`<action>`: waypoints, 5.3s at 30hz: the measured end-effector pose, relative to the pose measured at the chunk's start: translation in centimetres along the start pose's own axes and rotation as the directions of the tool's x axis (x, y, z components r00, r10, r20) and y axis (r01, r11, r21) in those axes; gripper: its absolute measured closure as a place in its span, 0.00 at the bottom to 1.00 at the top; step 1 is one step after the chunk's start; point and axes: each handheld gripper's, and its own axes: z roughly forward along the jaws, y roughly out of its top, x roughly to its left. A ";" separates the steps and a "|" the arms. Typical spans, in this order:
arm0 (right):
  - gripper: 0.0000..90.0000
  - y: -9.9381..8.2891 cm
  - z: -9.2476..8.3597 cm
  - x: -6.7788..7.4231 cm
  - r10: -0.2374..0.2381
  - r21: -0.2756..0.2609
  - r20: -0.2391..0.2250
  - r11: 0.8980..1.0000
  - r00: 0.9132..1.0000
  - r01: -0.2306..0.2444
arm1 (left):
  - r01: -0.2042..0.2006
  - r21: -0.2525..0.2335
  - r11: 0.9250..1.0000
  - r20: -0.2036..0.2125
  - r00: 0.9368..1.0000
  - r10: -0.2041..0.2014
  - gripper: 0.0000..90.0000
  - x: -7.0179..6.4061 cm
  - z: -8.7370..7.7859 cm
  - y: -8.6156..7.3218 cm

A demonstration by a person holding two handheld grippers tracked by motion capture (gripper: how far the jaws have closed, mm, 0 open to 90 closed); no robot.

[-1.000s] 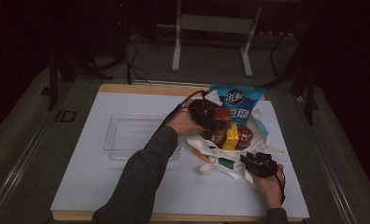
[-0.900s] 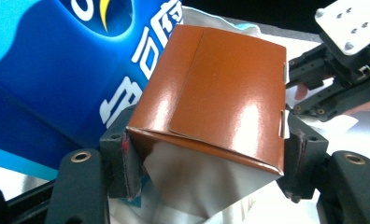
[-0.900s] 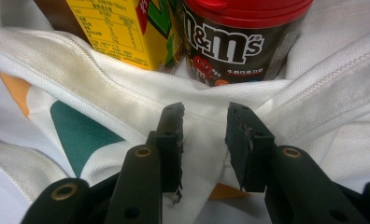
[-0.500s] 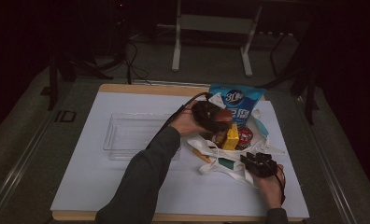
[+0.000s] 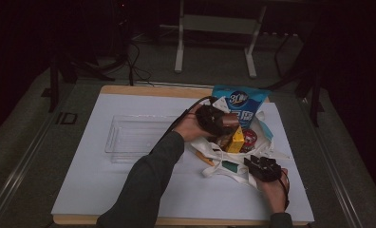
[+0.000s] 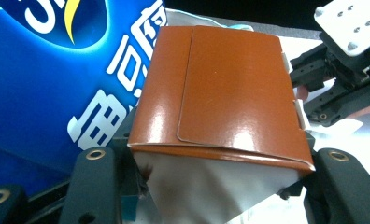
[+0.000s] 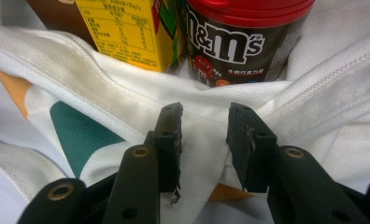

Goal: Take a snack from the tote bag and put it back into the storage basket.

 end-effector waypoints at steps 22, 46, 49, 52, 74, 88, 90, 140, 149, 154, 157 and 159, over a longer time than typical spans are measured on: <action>0.69 -0.8 0.0 0.2 0.013 -0.058 0.006 0.998 1.000 -0.013 | 0.019 -0.091 0.996 -0.031 0.999 -0.022 0.48 0.2 -3.9 0.4; 0.66 -0.9 0.0 0.4 0.000 -0.066 0.026 0.998 1.000 0.002 | 0.041 -0.205 0.978 -0.093 0.994 -0.061 0.48 -0.7 -8.4 0.5; 0.66 -0.9 0.0 0.4 -0.003 -0.065 0.029 0.998 1.000 0.005 | 0.041 -0.207 0.978 -0.093 0.994 -0.062 0.48 -0.7 -8.7 0.5; 0.66 -0.9 0.0 0.4 -0.001 -0.066 0.028 0.998 1.000 0.003 | 0.037 -0.209 0.977 -0.099 0.993 -0.059 0.48 -0.6 -9.5 0.4; 0.66 -0.9 0.0 0.4 0.003 -0.068 0.022 0.998 1.000 -0.002 | 0.048 -0.275 0.960 -0.115 0.990 -0.082 0.48 -0.2 -14.0 -0.6; 0.66 -0.9 0.0 0.3 0.006 -0.067 0.020 0.998 1.000 -0.005 | 0.047 -0.275 0.960 -0.114 0.990 -0.081 0.48 0.0 -15.7 -1.5; 0.66 -0.9 0.0 0.3 0.005 -0.067 0.020 0.998 1.000 -0.004 | 0.042 -0.268 0.962 -0.120 0.990 -0.077 0.48 -0.1 -15.9 -1.7; 0.66 -0.9 0.0 0.5 0.000 -0.069 0.026 0.998 1.000 0.002 | 0.088 -0.161 0.983 -0.198 0.973 -0.119 0.48 1.3 -19.5 -8.2; 0.66 -0.9 0.0 0.5 -0.002 -0.069 0.027 0.998 1.000 0.004 | 0.101 -0.121 0.988 -0.212 0.969 -0.125 0.48 1.6 -19.8 -9.5; 0.66 -0.9 0.0 0.4 -0.001 -0.069 0.027 0.998 1.000 0.003 | 0.110 -0.114 0.987 -0.213 0.968 -0.132 0.48 1.7 -20.1 -10.3; 0.66 -0.9 0.0 0.4 -0.002 -0.069 0.027 0.998 1.000 0.004 | 0.112 -0.105 0.988 -0.214 0.968 -0.132 0.48 1.7 -20.2 -10.7; 0.66 -0.9 0.0 0.4 -0.001 -0.069 0.027 0.998 1.000 0.003 | 0.108 -0.090 0.990 -0.217 0.968 -0.125 0.48 1.6 -20.2 -11.0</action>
